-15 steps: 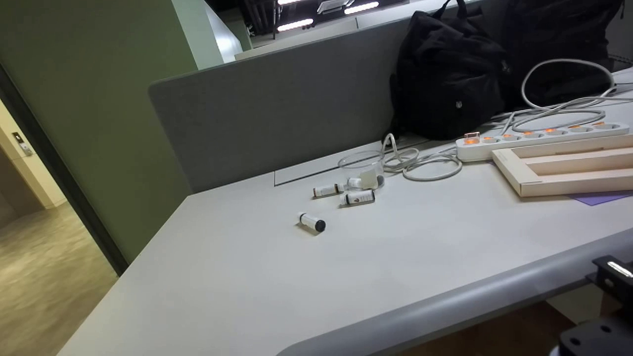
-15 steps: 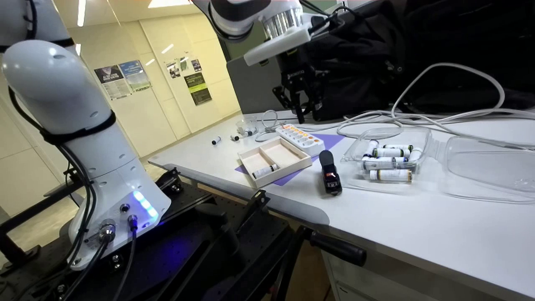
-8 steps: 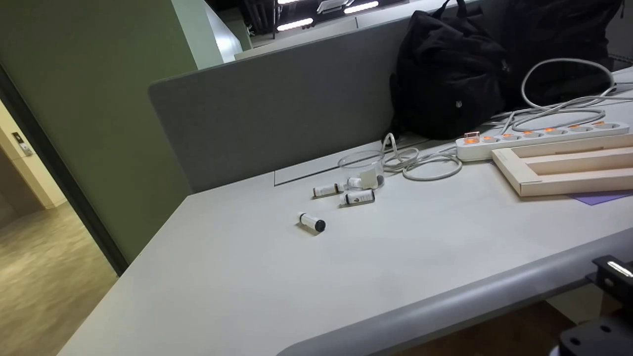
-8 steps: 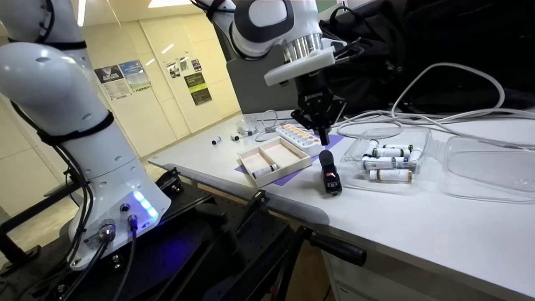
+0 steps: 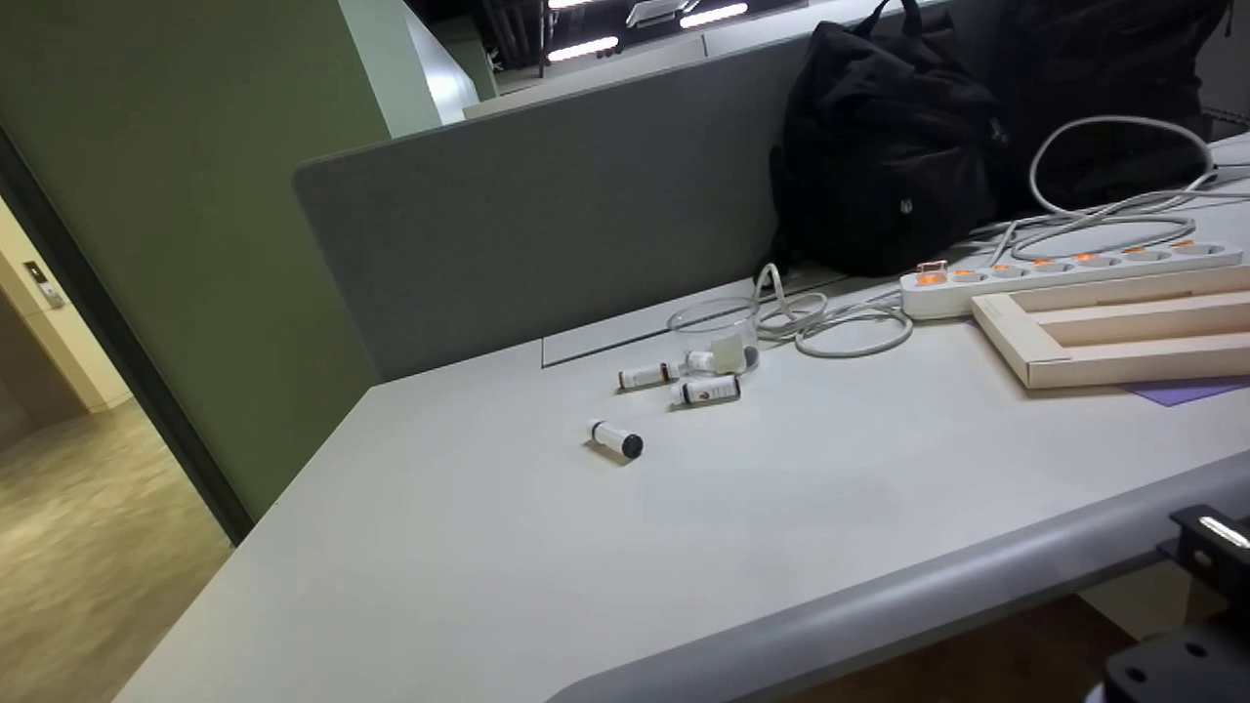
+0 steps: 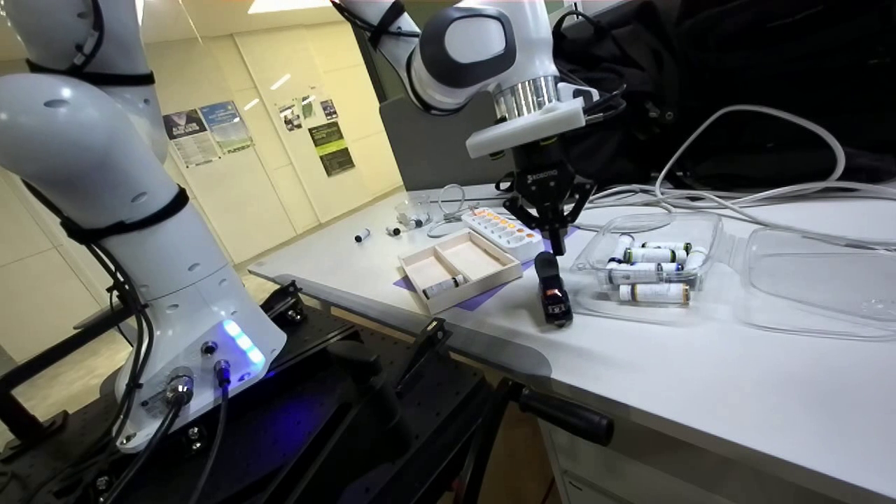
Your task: Press the stapler
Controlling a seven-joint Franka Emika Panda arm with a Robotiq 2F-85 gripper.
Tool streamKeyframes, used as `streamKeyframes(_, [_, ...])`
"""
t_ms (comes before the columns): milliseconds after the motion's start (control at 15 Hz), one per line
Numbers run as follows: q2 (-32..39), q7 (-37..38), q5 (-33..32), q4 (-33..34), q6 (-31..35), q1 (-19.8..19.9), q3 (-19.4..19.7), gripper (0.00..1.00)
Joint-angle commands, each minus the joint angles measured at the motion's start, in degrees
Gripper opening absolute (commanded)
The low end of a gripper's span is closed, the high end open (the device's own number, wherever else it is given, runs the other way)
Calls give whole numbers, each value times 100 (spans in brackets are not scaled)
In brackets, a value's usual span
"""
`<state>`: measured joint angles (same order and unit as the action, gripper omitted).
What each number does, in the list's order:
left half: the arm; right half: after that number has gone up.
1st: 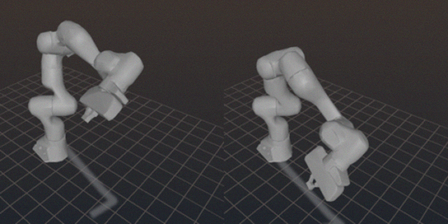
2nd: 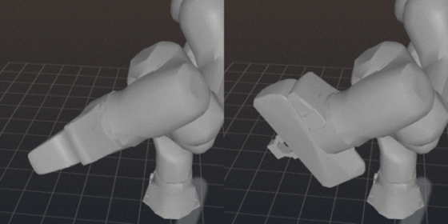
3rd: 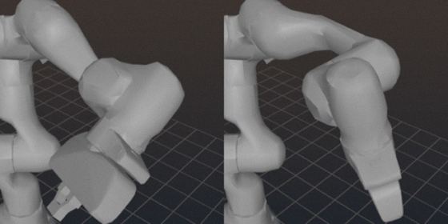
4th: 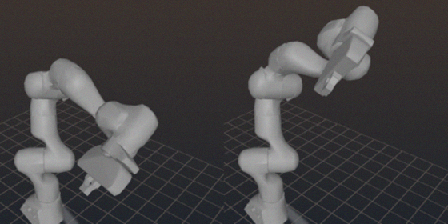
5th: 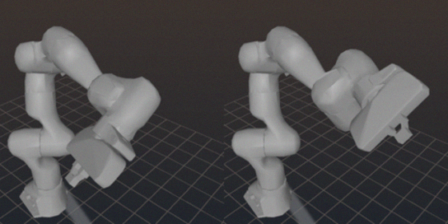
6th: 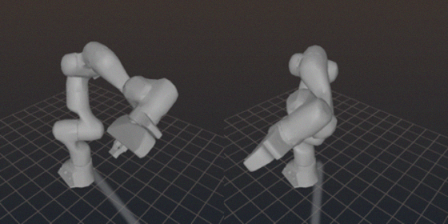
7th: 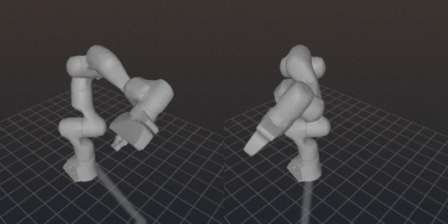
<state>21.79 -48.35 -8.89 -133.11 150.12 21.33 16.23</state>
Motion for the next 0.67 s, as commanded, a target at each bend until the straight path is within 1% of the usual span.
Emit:
streamKeyframes(0, [48,-99,61,143,-131,208,-237,0])
streamKeyframes(333, [-47,-286,266,127,-223,366,-425,0])
streamKeyframes(600, [-61,-507,557,153,-434,476,-545,0])
